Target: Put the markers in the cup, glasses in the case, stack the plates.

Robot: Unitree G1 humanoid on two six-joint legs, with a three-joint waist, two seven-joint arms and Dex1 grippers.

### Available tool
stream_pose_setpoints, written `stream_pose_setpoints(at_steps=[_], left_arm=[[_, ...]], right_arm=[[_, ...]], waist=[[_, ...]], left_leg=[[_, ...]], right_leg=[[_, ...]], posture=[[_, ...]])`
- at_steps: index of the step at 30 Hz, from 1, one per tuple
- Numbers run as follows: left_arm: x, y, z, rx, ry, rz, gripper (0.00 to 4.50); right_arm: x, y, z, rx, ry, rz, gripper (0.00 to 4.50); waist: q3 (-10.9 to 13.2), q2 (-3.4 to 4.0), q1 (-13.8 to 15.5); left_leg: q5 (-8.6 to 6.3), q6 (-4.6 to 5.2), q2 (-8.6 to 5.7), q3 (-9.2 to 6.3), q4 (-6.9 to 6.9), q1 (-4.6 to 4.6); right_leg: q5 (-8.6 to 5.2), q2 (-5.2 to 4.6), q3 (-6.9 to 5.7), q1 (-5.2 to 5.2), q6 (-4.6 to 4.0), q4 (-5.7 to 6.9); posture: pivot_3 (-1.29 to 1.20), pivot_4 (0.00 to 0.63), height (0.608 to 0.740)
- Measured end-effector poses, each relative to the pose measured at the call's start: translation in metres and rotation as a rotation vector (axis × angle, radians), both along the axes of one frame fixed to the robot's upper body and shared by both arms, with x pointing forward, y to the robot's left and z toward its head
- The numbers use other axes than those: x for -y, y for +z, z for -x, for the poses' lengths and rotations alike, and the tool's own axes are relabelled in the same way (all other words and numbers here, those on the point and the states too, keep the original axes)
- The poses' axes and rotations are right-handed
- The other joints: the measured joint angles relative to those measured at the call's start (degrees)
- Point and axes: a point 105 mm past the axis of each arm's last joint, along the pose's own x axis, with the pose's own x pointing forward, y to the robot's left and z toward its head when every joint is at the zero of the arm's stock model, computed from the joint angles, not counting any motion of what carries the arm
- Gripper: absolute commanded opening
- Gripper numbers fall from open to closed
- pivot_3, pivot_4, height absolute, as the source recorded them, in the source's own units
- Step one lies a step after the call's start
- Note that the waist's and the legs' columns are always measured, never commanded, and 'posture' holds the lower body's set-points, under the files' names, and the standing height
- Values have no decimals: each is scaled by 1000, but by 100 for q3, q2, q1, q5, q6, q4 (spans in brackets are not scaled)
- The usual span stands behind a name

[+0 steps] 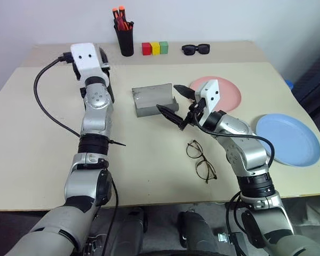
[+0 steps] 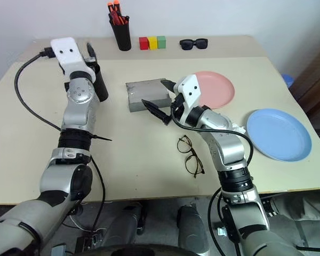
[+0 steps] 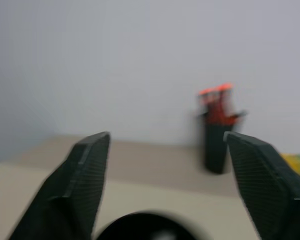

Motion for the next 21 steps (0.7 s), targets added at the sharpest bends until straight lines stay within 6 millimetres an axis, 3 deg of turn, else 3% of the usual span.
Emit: stream_pose_setpoints(at_steps=[3, 6, 9, 16, 21], left_arm=[[43, 6, 7, -46, -281, -97, 4480], [77, -19, 15, -203, -526, -174, 4480], [84, -47, 17, -363, -653, -227, 4480], [76, -106, 9, -736, -758, -338, 4480], [81, -123, 7, -898, -862, -394, 4480]], right_arm=[[7, -2, 0, 3, -13, 36, 4500], [24, -8, 0, -7, -29, 123, 4500], [41, -19, 8, -37, -11, 231, 4500], [69, -35, 40, -121, 76, 425, 4500], [74, -35, 55, -146, 98, 444, 4500]], waist=[[0, 1, -12], [0, 3, -24], [4, 9, -50], [5, 7, -5], [7, 4, 1]], left_leg=[[0, 0, 0, 1, -1, 1], [0, 1, 2, 1, -1, 4], [0, 2, 5, 0, -3, 4], [-4, 8, 5, 1, 6, 1], [-5, 10, 6, 0, 8, -3]], right_leg=[[0, 1, 0, 1, -1, 0], [-1, 1, 0, 3, -1, 0], [-1, 5, 1, 0, -2, 1], [-2, 3, 0, 6, 0, -6], [-3, 2, -2, 7, 0, -12]], posture=[[0, 150, 740], [0, 150, 740], [0, 150, 740], [0, 150, 740], [0, 150, 740]])
